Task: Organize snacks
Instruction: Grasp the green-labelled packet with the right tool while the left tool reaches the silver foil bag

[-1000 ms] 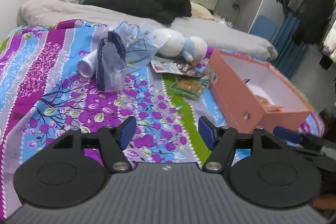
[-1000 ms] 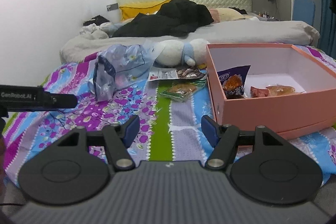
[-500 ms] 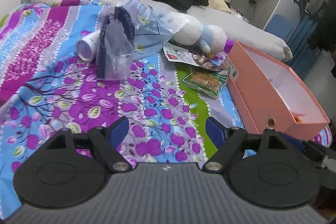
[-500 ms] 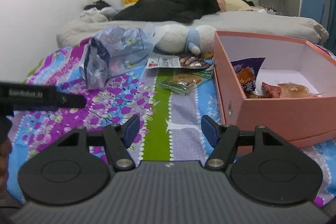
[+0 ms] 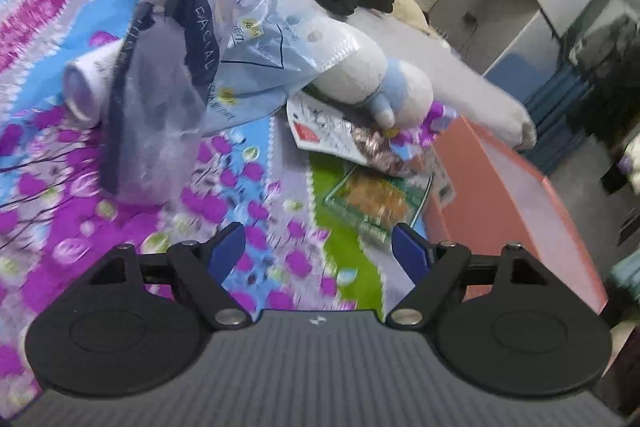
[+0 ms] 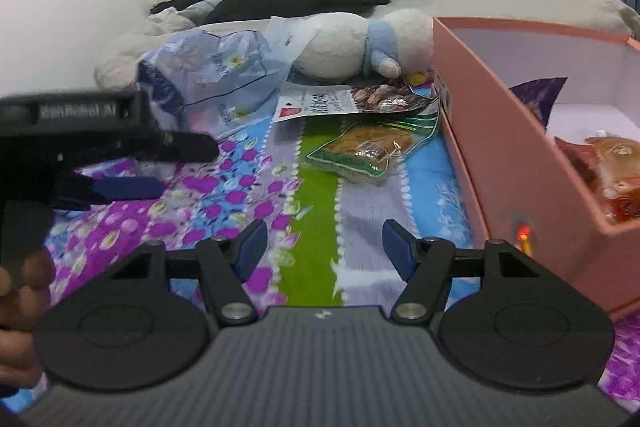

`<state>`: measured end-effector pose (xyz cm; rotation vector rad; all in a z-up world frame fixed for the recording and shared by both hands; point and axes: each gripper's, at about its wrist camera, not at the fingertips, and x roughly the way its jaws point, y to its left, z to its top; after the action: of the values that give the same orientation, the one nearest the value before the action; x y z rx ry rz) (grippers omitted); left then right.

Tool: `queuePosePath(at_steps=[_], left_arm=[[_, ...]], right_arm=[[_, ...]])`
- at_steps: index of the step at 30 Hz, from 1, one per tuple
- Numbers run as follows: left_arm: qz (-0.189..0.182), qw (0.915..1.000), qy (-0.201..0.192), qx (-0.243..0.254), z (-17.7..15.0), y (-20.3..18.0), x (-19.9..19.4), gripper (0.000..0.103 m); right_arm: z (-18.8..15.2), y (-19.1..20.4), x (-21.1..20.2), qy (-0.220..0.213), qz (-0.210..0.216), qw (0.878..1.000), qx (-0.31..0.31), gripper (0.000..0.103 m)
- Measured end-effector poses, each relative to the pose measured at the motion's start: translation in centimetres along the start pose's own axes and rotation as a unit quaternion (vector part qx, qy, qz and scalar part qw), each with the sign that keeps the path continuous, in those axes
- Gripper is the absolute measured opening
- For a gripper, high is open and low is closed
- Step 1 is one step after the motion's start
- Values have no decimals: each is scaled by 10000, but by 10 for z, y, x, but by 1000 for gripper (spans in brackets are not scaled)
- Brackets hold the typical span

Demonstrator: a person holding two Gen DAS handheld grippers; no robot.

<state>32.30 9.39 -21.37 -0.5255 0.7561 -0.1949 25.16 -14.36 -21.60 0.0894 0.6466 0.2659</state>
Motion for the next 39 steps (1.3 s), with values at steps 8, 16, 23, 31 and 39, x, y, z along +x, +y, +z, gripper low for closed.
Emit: queuePosePath(at_steps=[8, 16, 23, 31, 39], left_arm=[[-660, 9918, 177, -1080, 29, 31, 68, 84], [-748, 9846, 82, -1579, 49, 42, 116, 82], [-745, 9816, -12, -1756, 62, 49, 147, 60], [-737, 9838, 54, -1636, 63, 41, 164, 10], [-648, 9871, -49, -1465, 52, 31, 135, 3]], right_arm=[[10, -8, 43, -156, -216, 9980, 572, 66], [14, -21, 77, -211, -490, 9931, 1041, 66], [19, -29, 90, -341, -432, 9907, 1243, 65], [25, -23, 98, -311, -526, 9917, 1136, 46], [24, -21, 85, -232, -312, 9939, 1031, 33]])
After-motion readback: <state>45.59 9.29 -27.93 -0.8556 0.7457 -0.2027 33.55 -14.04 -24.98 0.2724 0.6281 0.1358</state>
